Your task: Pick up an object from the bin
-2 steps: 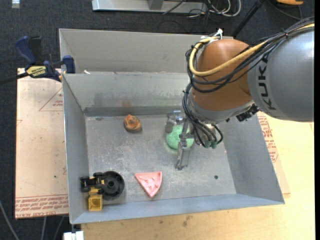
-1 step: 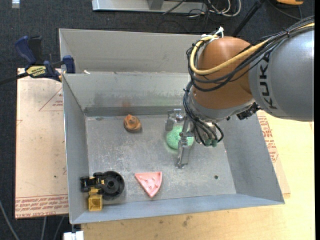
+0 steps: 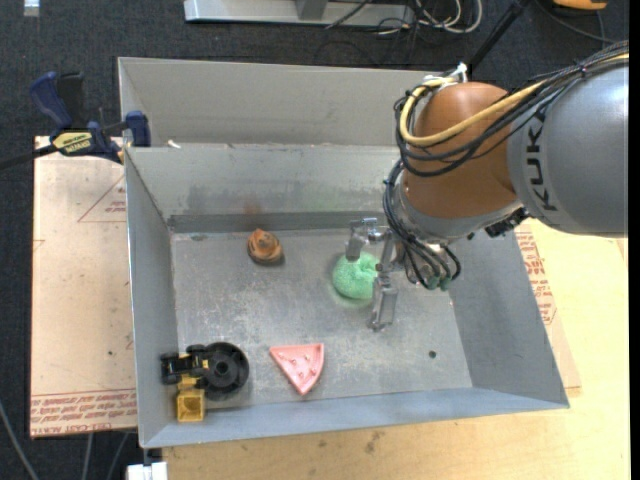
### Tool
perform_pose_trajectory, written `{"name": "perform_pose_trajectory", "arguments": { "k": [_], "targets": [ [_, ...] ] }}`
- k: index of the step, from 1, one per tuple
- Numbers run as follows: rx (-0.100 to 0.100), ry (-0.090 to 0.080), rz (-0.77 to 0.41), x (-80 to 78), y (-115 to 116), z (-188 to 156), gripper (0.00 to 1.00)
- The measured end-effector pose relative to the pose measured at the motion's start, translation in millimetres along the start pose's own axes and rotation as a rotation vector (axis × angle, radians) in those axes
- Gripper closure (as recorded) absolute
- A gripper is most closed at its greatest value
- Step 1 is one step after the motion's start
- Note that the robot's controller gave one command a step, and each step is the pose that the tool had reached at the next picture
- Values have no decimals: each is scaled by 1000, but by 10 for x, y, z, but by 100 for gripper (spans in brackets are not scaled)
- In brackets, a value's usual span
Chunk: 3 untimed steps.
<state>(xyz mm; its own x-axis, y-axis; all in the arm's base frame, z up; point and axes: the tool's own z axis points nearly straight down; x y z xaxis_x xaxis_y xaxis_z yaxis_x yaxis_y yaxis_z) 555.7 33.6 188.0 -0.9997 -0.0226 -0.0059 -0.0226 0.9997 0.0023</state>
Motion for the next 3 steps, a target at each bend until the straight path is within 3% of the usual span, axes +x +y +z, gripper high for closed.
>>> {"name": "perform_pose_trajectory", "arguments": {
  "k": [1,2,3],
  "targets": [
    [2,4,-30,14,-281,494,0],
    [1,4,41,-195,-287,662,0],
    [1,-12,-34,-556,-528,1133,100]
  ]
}}
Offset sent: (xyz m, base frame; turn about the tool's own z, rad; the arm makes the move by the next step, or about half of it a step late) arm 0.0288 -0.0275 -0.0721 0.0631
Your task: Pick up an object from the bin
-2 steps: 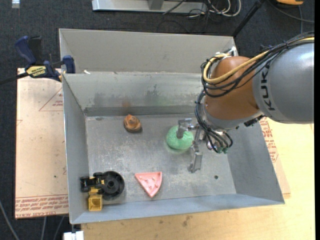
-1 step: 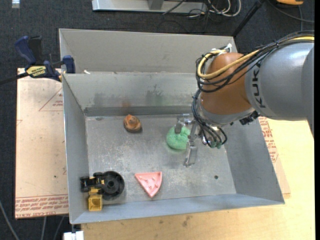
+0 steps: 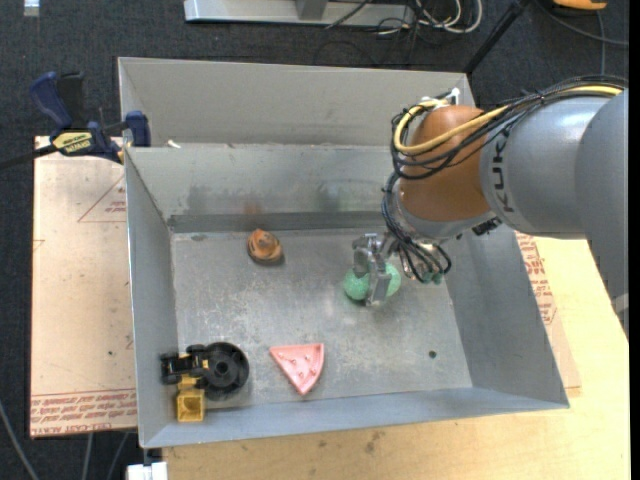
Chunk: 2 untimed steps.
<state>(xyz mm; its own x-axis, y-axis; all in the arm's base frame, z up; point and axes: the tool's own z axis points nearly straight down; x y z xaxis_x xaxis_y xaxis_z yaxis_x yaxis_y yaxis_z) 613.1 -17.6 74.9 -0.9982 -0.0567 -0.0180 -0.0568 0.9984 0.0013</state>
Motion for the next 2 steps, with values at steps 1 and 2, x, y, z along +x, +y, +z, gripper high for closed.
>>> {"name": "perform_pose_trajectory", "arguments": {
  "k": [1,2],
  "targets": [
    [0,0,0,0,0,0,100],
    [0,14,-87,-7,-288,-1512,100]
  ]
}}
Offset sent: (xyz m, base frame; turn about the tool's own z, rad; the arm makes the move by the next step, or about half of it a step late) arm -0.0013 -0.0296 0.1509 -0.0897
